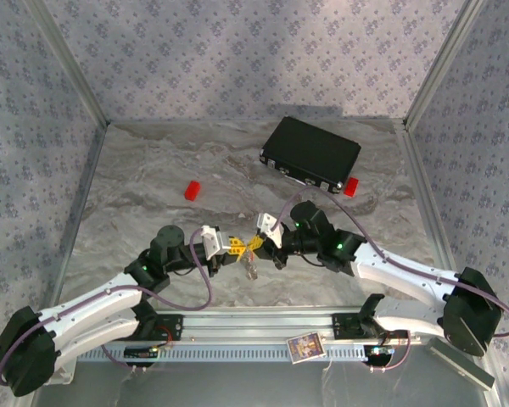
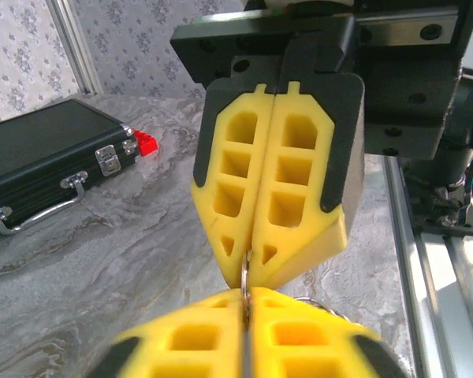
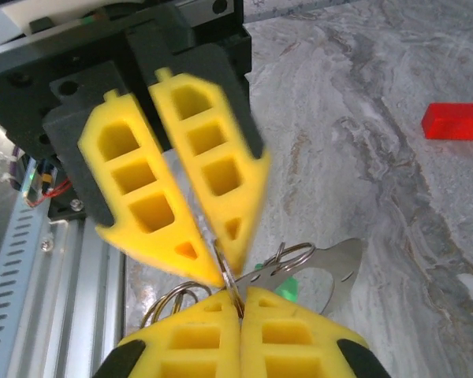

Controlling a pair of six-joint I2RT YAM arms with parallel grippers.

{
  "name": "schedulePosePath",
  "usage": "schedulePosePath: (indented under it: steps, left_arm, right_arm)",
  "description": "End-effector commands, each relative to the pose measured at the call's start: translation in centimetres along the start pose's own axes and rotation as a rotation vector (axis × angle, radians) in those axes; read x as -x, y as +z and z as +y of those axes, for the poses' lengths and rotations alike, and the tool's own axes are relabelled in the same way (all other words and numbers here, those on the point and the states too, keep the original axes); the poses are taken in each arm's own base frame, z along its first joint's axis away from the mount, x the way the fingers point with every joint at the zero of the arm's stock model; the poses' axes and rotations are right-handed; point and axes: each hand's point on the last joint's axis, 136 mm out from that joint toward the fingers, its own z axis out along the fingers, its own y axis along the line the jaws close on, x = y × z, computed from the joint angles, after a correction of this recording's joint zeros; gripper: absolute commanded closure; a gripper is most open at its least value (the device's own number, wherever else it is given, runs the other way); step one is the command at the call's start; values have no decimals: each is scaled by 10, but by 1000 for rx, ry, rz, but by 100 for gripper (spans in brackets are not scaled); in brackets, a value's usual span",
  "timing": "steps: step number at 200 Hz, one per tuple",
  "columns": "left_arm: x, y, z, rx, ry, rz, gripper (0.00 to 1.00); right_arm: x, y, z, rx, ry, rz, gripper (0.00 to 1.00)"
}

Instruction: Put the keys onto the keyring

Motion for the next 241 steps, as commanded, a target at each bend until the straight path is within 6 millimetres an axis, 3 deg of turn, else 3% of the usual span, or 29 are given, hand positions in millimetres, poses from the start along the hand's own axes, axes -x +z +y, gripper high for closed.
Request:
schedulePosePath:
  steps: [1, 71, 96, 160, 194, 241]
  left_arm:
    - [15, -1, 0, -4, 26, -30, 78]
    - [14, -3, -1, -25, 54, 92, 80]
    - [16, -1, -2, -40, 55, 94, 82]
    - [17, 4, -3, -66, 64, 103, 99]
    - [15, 5, -3, -58, 70, 81, 100]
    - [16, 6, -2, -43, 53, 12, 100]
  right_arm:
    - [13, -3, 2, 17, -32, -8, 100]
    - [6, -11, 6, 42, -133, 178, 100]
    - [12, -12, 9, 55, -164, 190, 100]
    - [22, -12, 10, 50, -182, 162, 100]
    - [18, -15, 3, 15, -127, 110, 75]
    - [3, -14, -2, -9, -48, 88, 70]
